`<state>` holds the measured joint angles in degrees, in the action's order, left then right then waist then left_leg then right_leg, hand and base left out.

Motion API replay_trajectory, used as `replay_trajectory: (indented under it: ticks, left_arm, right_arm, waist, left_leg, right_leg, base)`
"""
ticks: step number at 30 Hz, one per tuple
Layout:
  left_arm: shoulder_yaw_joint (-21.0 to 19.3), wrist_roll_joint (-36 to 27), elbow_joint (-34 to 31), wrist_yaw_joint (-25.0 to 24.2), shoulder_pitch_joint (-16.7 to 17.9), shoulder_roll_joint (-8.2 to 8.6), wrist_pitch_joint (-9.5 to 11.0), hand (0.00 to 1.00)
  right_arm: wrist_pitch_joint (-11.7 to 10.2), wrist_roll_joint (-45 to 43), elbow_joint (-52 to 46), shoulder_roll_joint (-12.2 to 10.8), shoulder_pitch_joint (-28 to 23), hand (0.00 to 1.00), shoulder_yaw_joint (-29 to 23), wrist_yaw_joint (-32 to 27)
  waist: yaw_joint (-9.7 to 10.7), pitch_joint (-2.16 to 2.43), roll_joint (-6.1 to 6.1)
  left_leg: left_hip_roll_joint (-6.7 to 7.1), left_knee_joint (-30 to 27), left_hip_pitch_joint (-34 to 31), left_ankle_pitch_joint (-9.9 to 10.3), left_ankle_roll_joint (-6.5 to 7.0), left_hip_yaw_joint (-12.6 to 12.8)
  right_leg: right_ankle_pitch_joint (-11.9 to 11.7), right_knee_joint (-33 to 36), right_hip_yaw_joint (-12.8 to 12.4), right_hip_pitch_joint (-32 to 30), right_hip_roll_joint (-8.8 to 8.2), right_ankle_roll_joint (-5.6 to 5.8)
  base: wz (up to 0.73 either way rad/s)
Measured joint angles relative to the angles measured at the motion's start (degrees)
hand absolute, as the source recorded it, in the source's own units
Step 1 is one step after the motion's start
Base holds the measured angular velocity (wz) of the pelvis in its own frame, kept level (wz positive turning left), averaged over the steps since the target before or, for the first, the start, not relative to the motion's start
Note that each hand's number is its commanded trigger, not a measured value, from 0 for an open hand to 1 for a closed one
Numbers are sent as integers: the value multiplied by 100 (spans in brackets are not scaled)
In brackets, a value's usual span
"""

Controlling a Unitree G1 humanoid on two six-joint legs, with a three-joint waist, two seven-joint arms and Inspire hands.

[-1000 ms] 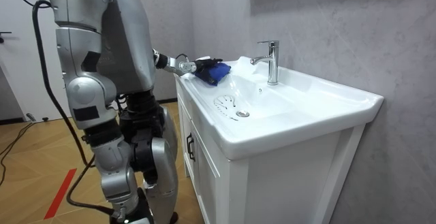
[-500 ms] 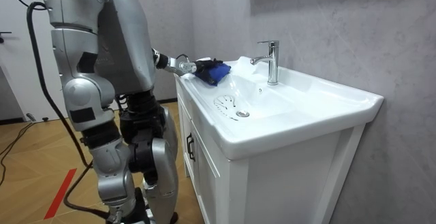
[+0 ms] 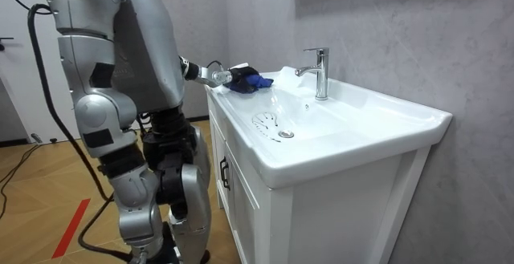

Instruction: Wipe basin

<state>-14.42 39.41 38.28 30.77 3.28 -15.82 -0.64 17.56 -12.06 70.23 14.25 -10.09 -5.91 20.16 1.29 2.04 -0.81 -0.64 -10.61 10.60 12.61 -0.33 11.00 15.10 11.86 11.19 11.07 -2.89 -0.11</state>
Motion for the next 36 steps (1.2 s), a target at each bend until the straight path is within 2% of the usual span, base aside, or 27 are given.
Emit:
replay_trajectory:
  ticks: [3, 13, 30, 36]
  left_arm:
    - [-8, -11, -9, 4, -10, -54, -6, 100]
    - [-13, -12, -27, 20, -40, -162, -59, 100]
    - [-63, -122, -27, 20, -79, -111, -74, 100]
    - [-102, -103, -31, 18, -151, -40, -74, 100]
  right_arm:
    - [81, 0, -18, 5, -2, 0, 1, 0]
    - [129, 2, -146, 29, -5, 0, 0, -61]
    - [127, 14, -182, 27, -6, 0, 13, -124]
    - [78, 72, -154, 27, 16, 0, 18, -129]
  waist:
    - [3, -1, -4]
    - [11, -3, -23]
    - [18, -2, -18]
    - [-1, -6, -9]
  left_leg:
    - [2, 0, -5, 0, 0, -4]
    - [3, 0, -11, -8, -12, -8]
    - [8, 23, -3, -8, -12, 14]
    - [10, 42, 11, -8, -12, -9]
  right_leg:
    - [0, 0, -3, -2, -1, 0]
    - [2, -10, 4, 8, -3, -4]
    - [9, -1, 30, 5, -13, -5]
    - [10, -6, 43, -8, -13, -3]
  base:
    - [0]
    - [0]
    - [0]
    - [1]
